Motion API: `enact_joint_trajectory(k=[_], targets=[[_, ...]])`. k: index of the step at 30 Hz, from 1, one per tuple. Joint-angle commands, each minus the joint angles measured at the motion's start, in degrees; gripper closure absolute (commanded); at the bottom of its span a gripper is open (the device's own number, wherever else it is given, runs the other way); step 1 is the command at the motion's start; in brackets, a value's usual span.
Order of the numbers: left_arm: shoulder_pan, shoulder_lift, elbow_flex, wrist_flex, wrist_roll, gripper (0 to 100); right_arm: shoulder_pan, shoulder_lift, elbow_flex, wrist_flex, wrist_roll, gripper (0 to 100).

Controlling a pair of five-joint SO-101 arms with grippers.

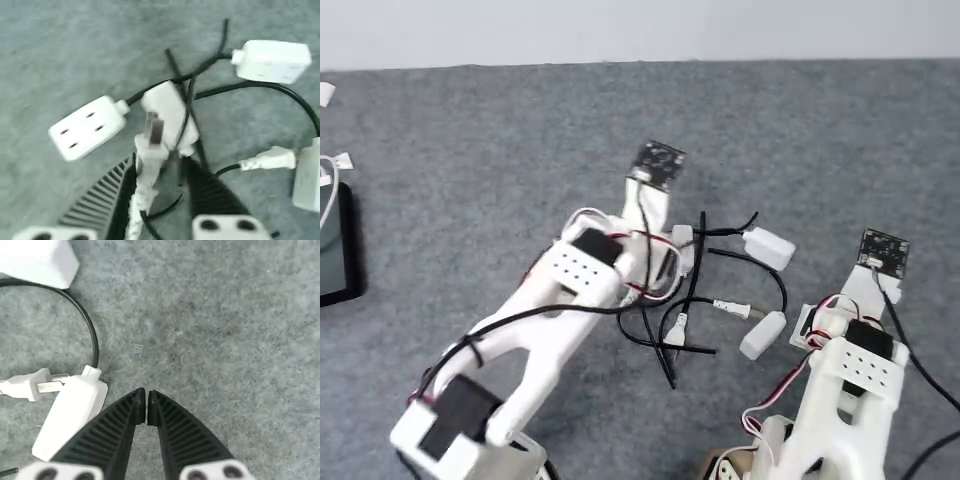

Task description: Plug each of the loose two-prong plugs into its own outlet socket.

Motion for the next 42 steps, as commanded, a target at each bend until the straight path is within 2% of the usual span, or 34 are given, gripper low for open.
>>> enact_joint_trajectory(k=[1, 4, 10, 14, 16, 19, 22, 26, 34, 42], targets=[[1.85, 3.78, -6.73, -1.23, 0.79, 81, 0.75, -1.54, -0.26, -0.04, 0.7, 98.3], [1.32, 4.31, -9.27, 1.49, 2.73, 80, 0.84, -1.54, -0.26, -0.13, 0.7, 98.3], [2.37, -0.18, -18.86, 19.96, 2.99, 74, 0.84, -1.63, -0.26, -0.13, 0.44, 98.3], [6.07, -9.49, -16.4, 24.53, 2.55, 74, 0.84, -2.07, -0.26, -0.13, 0.26, 98.3], [8.7, -15.56, -11.91, 25.05, -1.14, 74, 2.07, -2.07, -0.35, -0.13, 0.18, 98.3], [13.63, -24.18, -0.31, 22.51, -8.44, 74, 5.32, -2.15, -1.05, -0.31, -1.85, 98.3], [16.53, -30.15, 12.88, 14.15, -14.95, 74, 10.51, -2.15, -2.81, -0.22, -4.66, 98.3], [16.62, -29.1, 20.44, 2.55, -16.62, 73, 17.36, -1.63, -3.78, -0.75, -4.84, 98.3], [19.69, -9.93, 8.75, -2.46, -18.9, 73, 26.42, -1.54, -2.2, -4.53, -3.34, 98.3], [23.91, 6.07, -4.97, -2.81, -19.52, 74, 33.27, -1.54, -1.67, -7.08, -2.55, 98.3]])
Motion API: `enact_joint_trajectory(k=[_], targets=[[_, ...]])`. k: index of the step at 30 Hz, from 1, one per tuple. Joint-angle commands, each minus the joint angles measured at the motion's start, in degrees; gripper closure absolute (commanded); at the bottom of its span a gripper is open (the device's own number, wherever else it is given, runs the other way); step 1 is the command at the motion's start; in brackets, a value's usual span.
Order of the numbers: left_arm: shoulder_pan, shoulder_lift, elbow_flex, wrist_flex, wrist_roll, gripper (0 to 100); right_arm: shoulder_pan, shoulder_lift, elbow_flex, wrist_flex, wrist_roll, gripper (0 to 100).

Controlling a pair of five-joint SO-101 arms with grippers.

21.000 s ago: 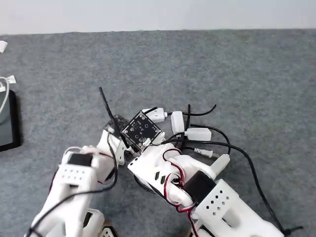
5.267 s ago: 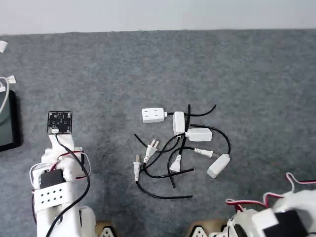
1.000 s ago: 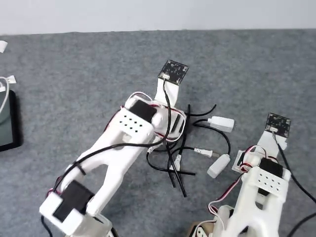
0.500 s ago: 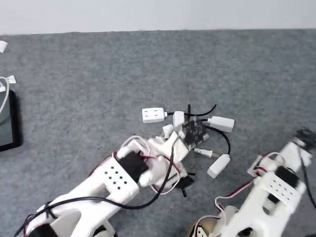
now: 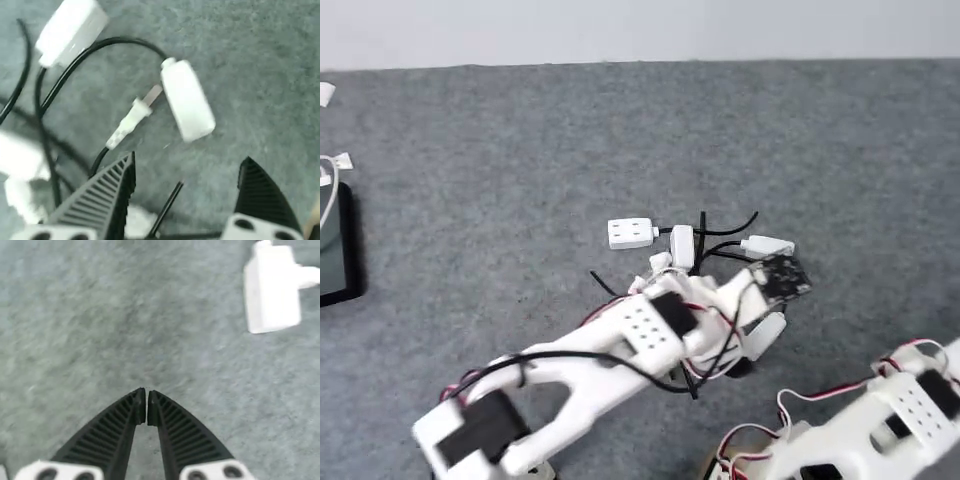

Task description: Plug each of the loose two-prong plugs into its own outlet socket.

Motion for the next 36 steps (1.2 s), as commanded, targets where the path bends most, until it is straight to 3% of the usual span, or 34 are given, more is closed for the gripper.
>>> enact_joint_trajectory(k=[1, 6, 11, 18, 27, 36], targets=[[2.9, 4.92, -8.66, -1.41, -0.7, 74, 2.59, -0.92, -1.67, -1.27, 1.23, 98.3], [5.63, 8.7, -12.62, -1.49, -0.44, 74, 1.8, -1.01, 0.79, -1.36, 6.95, 98.3], [3.16, 18.46, -16.22, -5.63, -0.26, 74, 1.63, -1.54, 3.25, -1.27, 10.64, 98.3], [2.55, 24.62, -25.1, 0.18, 3.25, 74, -1.89, -1.54, 5.1, -0.84, 13.1, 98.3], [2.46, 25.23, -26.07, 2.11, 3.08, 98, -3.38, -1.63, 6.24, -0.31, 16.18, 98.7], [3.52, 25.05, -26.07, 2.64, 3.43, 99, -7.78, -1.63, 9.49, -4.7, 16.35, 98.4]])
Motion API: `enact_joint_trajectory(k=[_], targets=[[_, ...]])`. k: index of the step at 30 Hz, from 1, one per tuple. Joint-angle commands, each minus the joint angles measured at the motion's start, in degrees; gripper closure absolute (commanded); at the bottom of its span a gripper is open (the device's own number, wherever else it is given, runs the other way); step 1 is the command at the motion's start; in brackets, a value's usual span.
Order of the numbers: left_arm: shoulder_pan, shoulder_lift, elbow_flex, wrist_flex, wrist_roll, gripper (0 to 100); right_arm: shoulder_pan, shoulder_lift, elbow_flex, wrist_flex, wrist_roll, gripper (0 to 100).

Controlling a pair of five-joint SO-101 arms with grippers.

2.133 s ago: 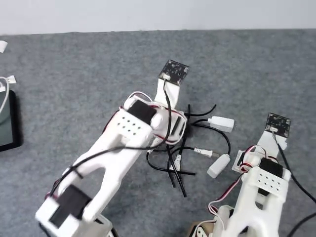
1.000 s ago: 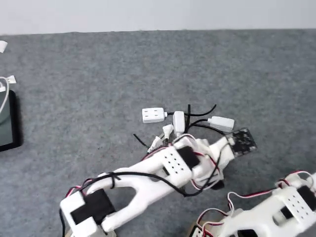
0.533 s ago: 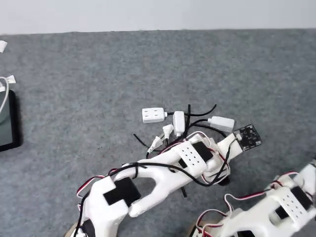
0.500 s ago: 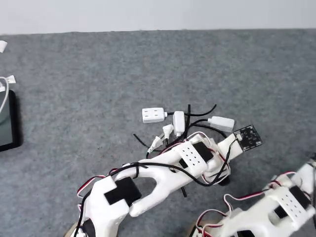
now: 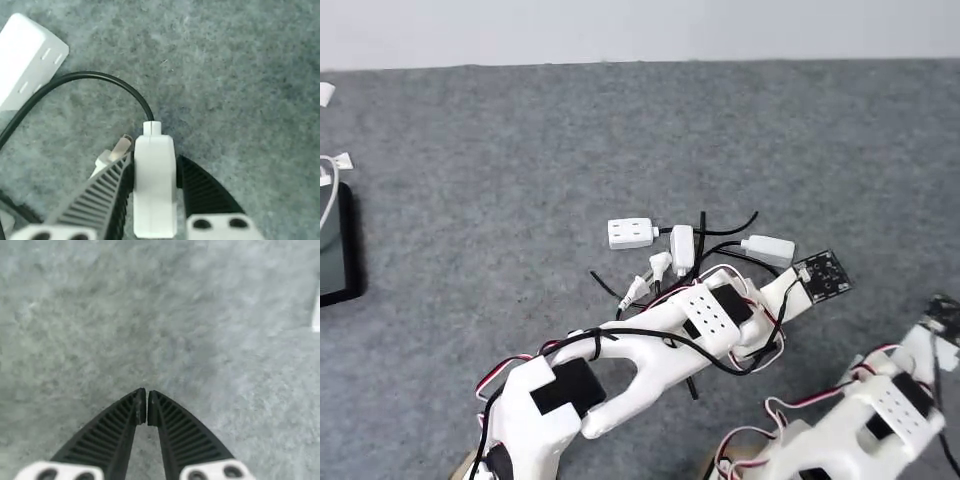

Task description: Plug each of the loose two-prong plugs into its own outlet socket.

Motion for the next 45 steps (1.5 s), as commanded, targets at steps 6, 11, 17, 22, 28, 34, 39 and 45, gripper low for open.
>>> enact_joint_trajectory(k=[6, 11, 17, 22, 28, 34, 39, 45], targets=[[1.93, -7.21, -5.58, 7.56, 5.19, 99, -1.89, -1.27, 0.35, -2.42, 2.11, 98.3], [1.67, -18.81, -5.85, 15.12, 4.84, 99, -2.07, -1.27, 0.35, -2.42, 2.2, 98.3], [0.44, -34.02, -4.7, 26.81, 4.75, 99, -3.03, -1.27, 0.35, -2.42, 2.29, 98.3], [-5.8, -48.62, 6.9, 28.31, 4.75, 99, -2.86, -1.19, 0.44, -2.42, 2.29, 98.4], [-12.22, -71.74, 34.07, 22.33, 4.75, 99, -2.86, -1.19, 0.44, -2.42, 2.29, 98.6], [-19.87, -97.85, 56.57, 17.85, 5.27, 99, -2.86, -1.19, 0.44, -2.42, 2.29, 98.7], [-24.79, -104.0, 62.99, 14.68, 14.51, 99, -2.86, -1.19, 0.44, -2.33, 2.29, 98.7], [-27.43, -98.73, 63.43, 9.93, 17.76, 98, -2.86, -1.19, 0.44, -2.33, 2.29, 98.7]])
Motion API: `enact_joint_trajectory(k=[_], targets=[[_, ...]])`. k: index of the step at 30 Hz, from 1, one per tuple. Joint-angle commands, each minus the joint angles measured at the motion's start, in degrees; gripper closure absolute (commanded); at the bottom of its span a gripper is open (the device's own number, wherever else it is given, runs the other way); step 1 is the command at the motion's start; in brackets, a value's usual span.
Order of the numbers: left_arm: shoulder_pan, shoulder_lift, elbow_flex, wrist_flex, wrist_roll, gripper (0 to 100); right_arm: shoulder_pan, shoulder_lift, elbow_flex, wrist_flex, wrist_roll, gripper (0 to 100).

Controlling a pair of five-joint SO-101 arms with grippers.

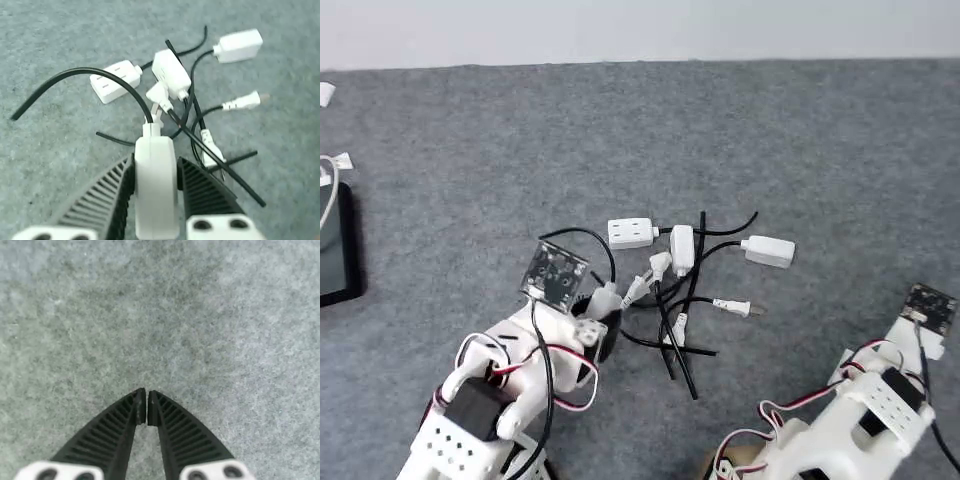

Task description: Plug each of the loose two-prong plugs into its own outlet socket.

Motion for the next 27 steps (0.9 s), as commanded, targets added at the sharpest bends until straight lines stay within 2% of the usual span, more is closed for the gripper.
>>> enact_joint_trajectory(k=[1, 5, 12, 15, 20, 27], targets=[[-1.14, 4.48, -0.48, -4.92, 3.16, 98, -0.31, -1.19, -0.35, -0.66, 0.53, 98.7], [-2.02, 14.07, -0.4, -10.46, 4.84, 98, -0.22, -1.19, -0.35, -0.66, 0.53, 98.7], [-9.85, 35.96, -1.36, -22.59, 6.95, 98, -0.22, -1.19, -0.26, -0.66, 0.53, 98.7], [-11.25, 40.62, -2.95, -22.07, 6.86, 93, -0.22, -1.19, -0.26, -0.66, 0.53, 98.7], [-11.25, 39.74, -3.82, -16.79, 7.12, 74, -0.22, -1.19, -0.26, -0.66, 0.53, 98.7], [-11.34, 29.36, -3.74, -12.75, 7.03, 74, -0.22, -1.19, -0.26, -0.66, 0.53, 98.7]])
